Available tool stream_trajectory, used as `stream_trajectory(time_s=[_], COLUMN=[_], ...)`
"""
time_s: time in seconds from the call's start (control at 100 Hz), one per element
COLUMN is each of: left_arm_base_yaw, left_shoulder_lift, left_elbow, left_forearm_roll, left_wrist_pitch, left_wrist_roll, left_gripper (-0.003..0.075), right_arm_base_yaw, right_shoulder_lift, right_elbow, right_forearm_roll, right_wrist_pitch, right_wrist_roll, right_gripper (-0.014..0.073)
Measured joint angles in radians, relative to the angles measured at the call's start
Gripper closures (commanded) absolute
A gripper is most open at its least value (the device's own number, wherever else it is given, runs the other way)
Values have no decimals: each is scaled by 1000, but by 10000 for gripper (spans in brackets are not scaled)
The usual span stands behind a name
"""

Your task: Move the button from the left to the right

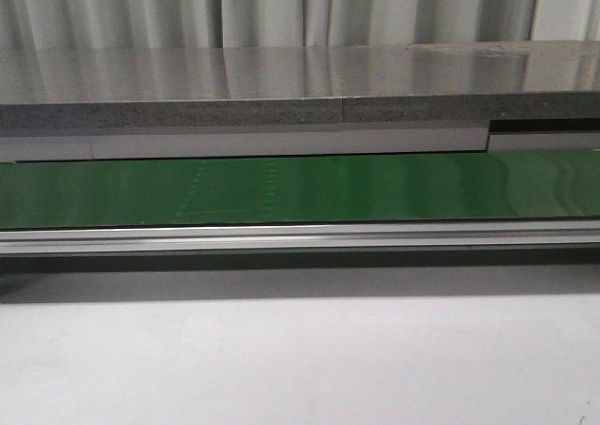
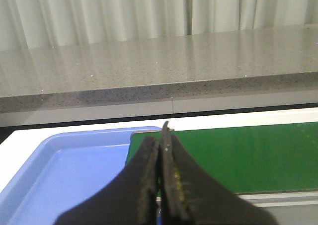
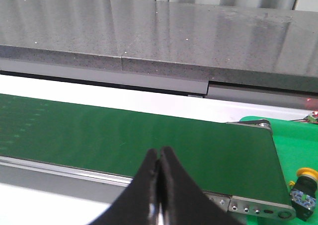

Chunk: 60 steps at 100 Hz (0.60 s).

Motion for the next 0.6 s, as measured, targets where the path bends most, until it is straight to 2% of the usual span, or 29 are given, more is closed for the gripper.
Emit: stream_trajectory(time_s=[0.17,0.28,0.39,0.6], left_arm_base_yaw=[0,0,0,0], left_shoulder_lift=[0,0,0,0], left_elbow=[0,0,0,0], left_forearm_roll=[0,0,0,0], left_wrist_pitch=[0,0,0,0], left_wrist_roll=[0,0,0,0], left_gripper=[741,741,741,741], right_arm_base_yaw=[0,0,0,0], right_shoulder_lift=[-8,-43,-103,-250], right_elbow=[2,24,87,243], right_forearm_roll=[-29,-129,-188,-202], right_wrist_pitch=[-3,-29,-66,-93], right_wrist_roll=[20,121,201,229], right_gripper=[662,662,662,662])
